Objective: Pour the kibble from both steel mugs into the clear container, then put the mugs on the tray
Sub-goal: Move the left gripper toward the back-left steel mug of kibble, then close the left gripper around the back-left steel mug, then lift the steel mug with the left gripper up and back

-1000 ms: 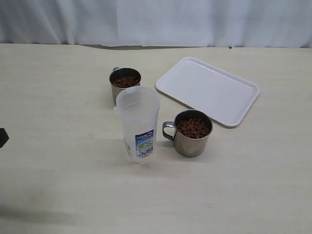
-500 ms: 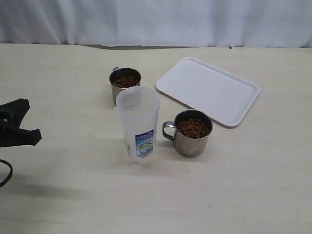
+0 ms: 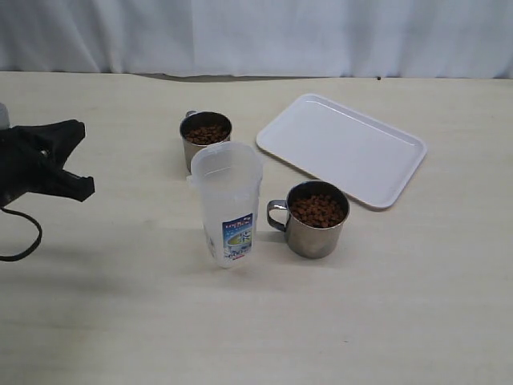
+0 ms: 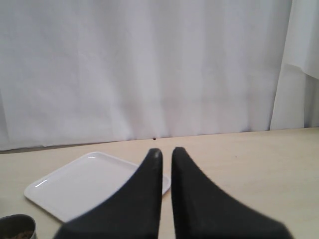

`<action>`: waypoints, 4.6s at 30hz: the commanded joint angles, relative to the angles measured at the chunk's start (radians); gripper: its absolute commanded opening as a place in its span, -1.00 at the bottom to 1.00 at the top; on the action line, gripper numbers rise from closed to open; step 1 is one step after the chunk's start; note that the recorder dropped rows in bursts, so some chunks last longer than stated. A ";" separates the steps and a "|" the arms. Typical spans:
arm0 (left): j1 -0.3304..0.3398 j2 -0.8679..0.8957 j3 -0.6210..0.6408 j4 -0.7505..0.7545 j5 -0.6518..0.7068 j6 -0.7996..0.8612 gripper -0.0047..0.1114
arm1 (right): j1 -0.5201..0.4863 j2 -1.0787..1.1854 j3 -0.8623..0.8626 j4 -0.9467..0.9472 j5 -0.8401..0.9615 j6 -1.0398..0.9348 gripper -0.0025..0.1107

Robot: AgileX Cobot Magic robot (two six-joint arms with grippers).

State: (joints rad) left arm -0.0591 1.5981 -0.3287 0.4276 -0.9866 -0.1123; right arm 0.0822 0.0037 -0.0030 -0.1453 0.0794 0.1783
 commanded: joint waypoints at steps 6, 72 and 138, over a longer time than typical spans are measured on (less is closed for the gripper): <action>0.022 0.157 -0.021 0.047 -0.199 0.069 -0.92 | 0.002 -0.004 0.003 0.000 0.001 -0.008 -0.87; -0.016 0.785 -0.715 0.554 -0.199 -0.128 0.36 | 0.002 -0.004 0.003 0.000 0.001 -0.008 -0.87; -0.086 0.946 -0.964 0.422 -0.219 -0.170 -0.04 | 0.002 -0.004 0.003 0.000 0.001 -0.008 -0.87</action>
State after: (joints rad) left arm -0.1418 2.5449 -1.2877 0.8644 -1.1915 -0.2838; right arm 0.0822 0.0037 -0.0030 -0.1453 0.0813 0.1783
